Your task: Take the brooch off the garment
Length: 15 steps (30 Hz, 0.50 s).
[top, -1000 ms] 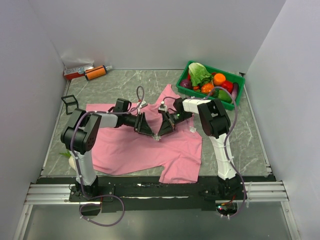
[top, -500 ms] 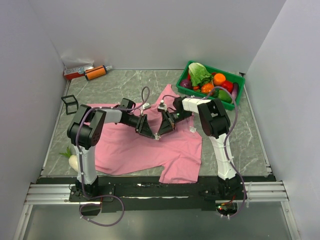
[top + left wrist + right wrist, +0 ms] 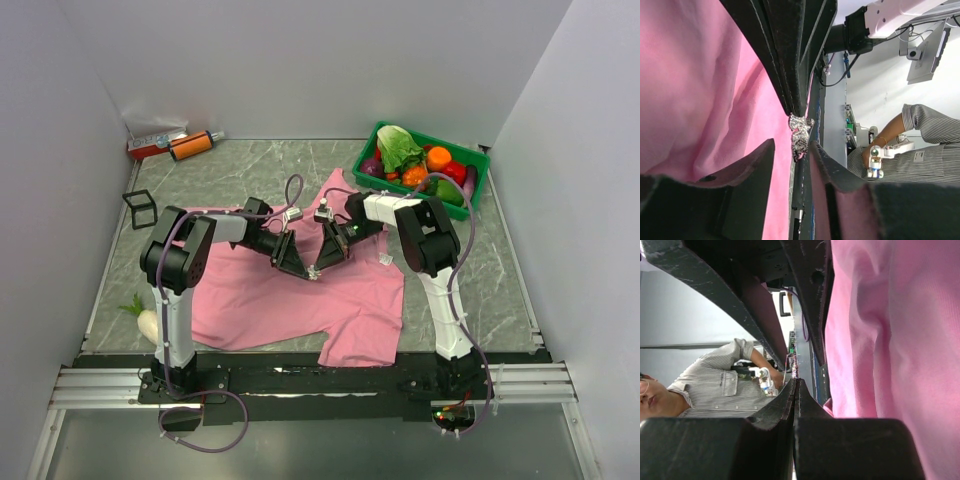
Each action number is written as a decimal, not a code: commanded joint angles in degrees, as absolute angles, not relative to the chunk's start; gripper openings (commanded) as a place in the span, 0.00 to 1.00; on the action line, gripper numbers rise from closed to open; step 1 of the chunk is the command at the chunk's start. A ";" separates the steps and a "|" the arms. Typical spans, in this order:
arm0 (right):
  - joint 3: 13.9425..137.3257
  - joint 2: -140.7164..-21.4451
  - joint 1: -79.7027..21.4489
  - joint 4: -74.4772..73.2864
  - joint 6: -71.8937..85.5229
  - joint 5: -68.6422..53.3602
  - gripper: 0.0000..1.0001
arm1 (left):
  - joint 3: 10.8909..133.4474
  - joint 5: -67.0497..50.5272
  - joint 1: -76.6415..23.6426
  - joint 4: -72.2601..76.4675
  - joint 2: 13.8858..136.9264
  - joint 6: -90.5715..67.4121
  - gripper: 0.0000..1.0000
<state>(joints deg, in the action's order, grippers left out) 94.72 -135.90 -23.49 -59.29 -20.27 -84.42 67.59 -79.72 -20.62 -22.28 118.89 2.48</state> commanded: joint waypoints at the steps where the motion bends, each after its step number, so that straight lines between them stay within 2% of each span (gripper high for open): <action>1: 97.12 -133.24 -24.34 -60.91 -21.88 -91.94 0.00 | 67.42 -80.86 -21.01 -15.42 117.42 -3.05 0.43; 5: 97.29 -133.42 -24.43 -60.47 -21.36 -91.58 0.00 | 65.83 -80.77 -21.01 -10.72 116.37 -7.38 0.45; 9: 97.56 -133.59 -24.43 -60.12 -21.00 -91.23 0.00 | 66.27 -80.77 -21.01 -11.51 116.63 -6.86 0.43; 14: 97.30 -133.51 -24.70 -59.33 -20.31 -90.88 0.00 | 67.67 -82.44 -21.01 -15.02 117.16 -3.53 0.43; 15: 97.21 -133.59 -24.52 -59.15 -20.13 -90.88 0.00 | 68.98 -83.66 -21.01 -19.81 117.59 1.70 0.44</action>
<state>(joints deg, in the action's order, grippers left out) 95.09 -135.87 -24.01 -59.35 -20.47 -84.42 66.04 -79.83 -20.62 -14.41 118.87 -5.61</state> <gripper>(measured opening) 0.004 0.430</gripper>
